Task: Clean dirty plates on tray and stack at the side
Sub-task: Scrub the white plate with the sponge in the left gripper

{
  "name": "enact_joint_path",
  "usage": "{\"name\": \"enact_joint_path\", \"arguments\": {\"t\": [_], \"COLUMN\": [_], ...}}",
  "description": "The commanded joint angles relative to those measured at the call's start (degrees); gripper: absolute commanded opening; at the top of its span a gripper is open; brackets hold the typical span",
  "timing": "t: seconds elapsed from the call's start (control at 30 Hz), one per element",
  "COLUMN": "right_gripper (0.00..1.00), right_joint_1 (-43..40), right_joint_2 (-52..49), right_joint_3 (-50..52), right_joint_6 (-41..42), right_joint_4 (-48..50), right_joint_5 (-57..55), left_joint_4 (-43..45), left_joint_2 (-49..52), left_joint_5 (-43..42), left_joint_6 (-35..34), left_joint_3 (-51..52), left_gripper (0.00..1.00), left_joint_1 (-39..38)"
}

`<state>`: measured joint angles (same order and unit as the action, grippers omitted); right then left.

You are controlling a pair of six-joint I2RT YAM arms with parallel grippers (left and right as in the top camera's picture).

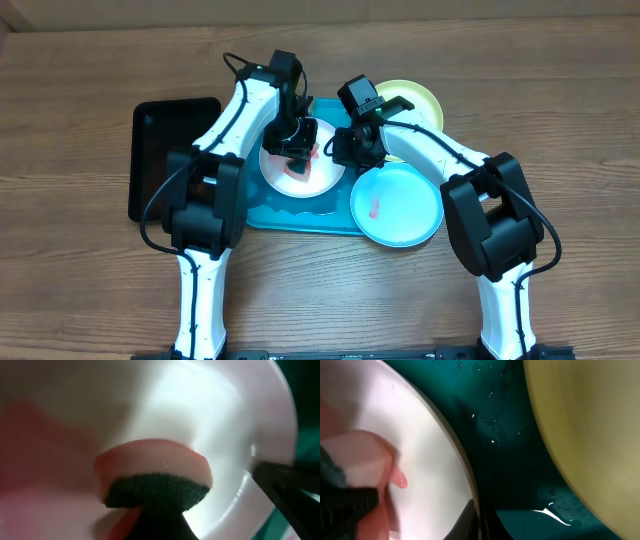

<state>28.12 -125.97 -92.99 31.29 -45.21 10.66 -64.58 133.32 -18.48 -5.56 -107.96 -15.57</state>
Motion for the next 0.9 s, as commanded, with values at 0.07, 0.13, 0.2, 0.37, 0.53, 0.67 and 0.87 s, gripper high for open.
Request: {"name": "enact_joint_path", "arguments": {"t": [0.07,0.13,0.2,0.37,0.53,0.67,0.87], "right_gripper": [0.04,0.04,0.04,0.04,0.04,0.04,0.04], "right_joint_1": [0.13,0.13,0.13,-0.02,-0.13,-0.13,-0.13], "right_joint_2": [-0.48,-0.48,-0.48,-0.48,-0.48,-0.48,-0.48], "right_joint_3": [-0.09,-0.09,-0.09,-0.09,-0.09,-0.09,-0.09], "right_joint_6": [-0.02,-0.02,-0.02,0.0,-0.02,0.0,0.0], "right_joint_4": [0.07,0.07,0.07,0.13,-0.02,-0.02,-0.42], "right_joint_5": [-0.04,-0.04,-0.04,-0.02,-0.02,-0.02,0.0], "left_joint_4": [-0.85,-2.12,-3.82,-3.74,1.29,6.51,9.84], "left_joint_2": [1.57,1.57,1.57,1.57,1.57,1.57,1.57], "left_joint_5": [1.29,12.15,22.58,30.91,25.07,10.1,18.1], "left_joint_6": [0.74,-5.68,-12.07,-19.23,-15.19,-4.0,-13.81], "left_joint_3": [0.2,0.2,0.2,0.2,0.2,0.2,0.2], "left_gripper": [0.04,0.04,0.04,0.04,0.04,0.04,0.04], "left_joint_1": [2.43,2.62,2.6,1.53,-0.96,-3.23,-3.89]}}
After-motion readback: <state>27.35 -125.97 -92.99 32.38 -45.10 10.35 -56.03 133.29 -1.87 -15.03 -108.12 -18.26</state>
